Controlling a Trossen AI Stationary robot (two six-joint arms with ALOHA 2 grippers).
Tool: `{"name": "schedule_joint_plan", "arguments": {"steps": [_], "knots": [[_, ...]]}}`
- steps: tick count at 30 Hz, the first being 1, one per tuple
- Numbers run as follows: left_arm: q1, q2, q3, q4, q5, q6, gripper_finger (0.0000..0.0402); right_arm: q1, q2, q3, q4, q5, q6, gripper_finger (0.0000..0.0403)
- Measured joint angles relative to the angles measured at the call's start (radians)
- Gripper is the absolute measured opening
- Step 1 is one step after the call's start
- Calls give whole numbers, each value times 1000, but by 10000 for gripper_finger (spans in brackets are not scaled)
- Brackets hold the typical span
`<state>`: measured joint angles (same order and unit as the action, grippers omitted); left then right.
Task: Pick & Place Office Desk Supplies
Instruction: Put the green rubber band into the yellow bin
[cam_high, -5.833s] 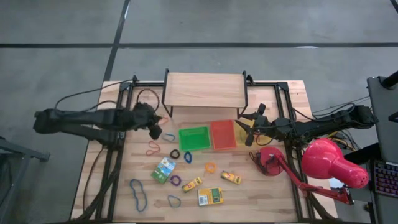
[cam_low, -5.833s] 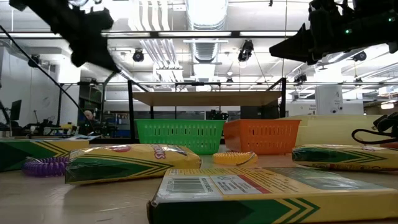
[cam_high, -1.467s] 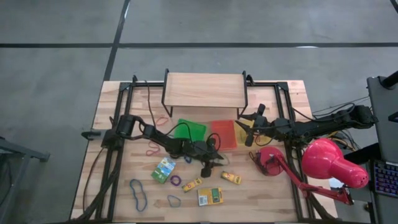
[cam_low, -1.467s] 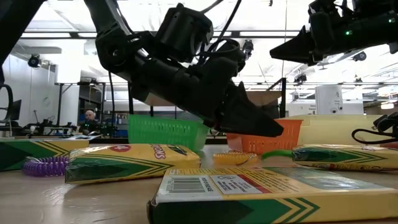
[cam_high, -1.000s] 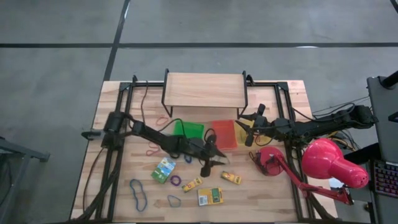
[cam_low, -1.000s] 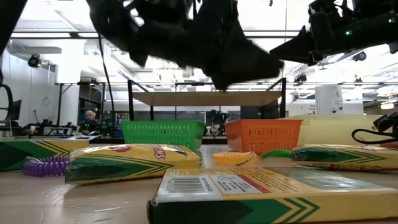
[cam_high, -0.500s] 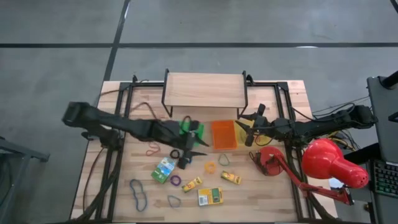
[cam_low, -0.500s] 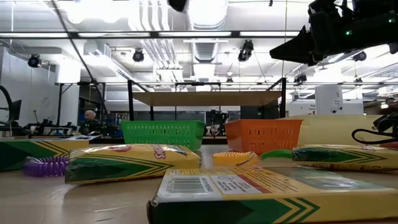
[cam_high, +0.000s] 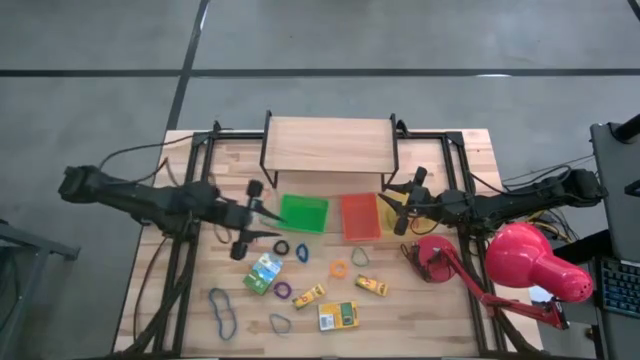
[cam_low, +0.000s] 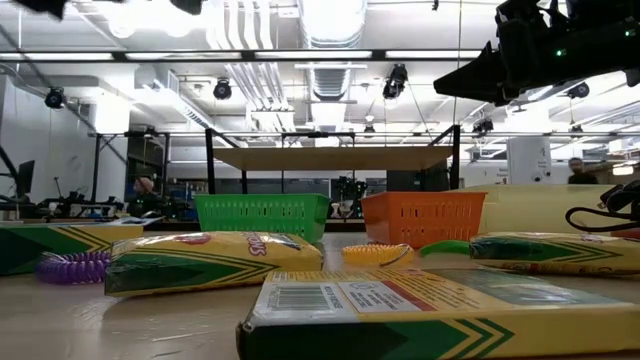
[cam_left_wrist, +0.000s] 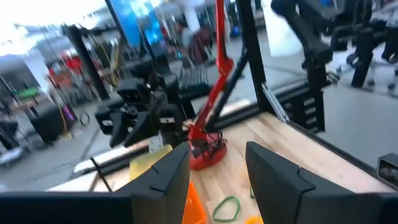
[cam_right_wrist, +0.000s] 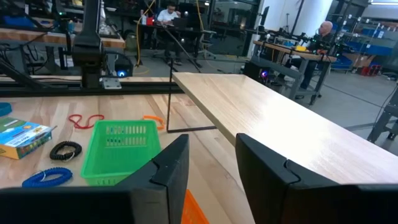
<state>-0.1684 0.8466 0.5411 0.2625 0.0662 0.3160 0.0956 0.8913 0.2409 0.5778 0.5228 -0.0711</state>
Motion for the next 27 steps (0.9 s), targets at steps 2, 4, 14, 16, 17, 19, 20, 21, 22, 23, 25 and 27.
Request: {"name": "schedule_joint_plan", "arguments": {"steps": [2,4,14,16,17,19,20,21,22,23,25,27], "knots": [[0,-78,-78,63,0,2,159,0,0,0,0,0,0,132],[0,-144,-140,99,-3,1,159,0,0,0,0,0,0,133],[0,-350,-294,104,-3,-12,159,0,0,0,0,0,0,127],[0,-370,-313,106,-3,-3,159,0,0,0,-1,0,0,124],[0,-378,-323,106,-3,-1,159,0,0,0,0,0,0,123],[0,-395,-347,105,-3,-1,159,0,0,0,-1,0,0,121],[0,-405,-358,104,-3,-1,159,0,0,0,0,0,0,121],[0,-414,-369,104,-3,0,159,0,0,0,0,0,0,121],[0,-422,-380,105,-3,-1,159,0,0,0,-1,0,0,121],[0,-427,-391,105,-3,0,159,0,0,0,0,0,0,122],[0,-433,-410,105,-3,2,159,0,0,0,-1,0,0,125],[0,-434,-418,107,-3,3,159,0,0,0,0,0,0,127]]}}
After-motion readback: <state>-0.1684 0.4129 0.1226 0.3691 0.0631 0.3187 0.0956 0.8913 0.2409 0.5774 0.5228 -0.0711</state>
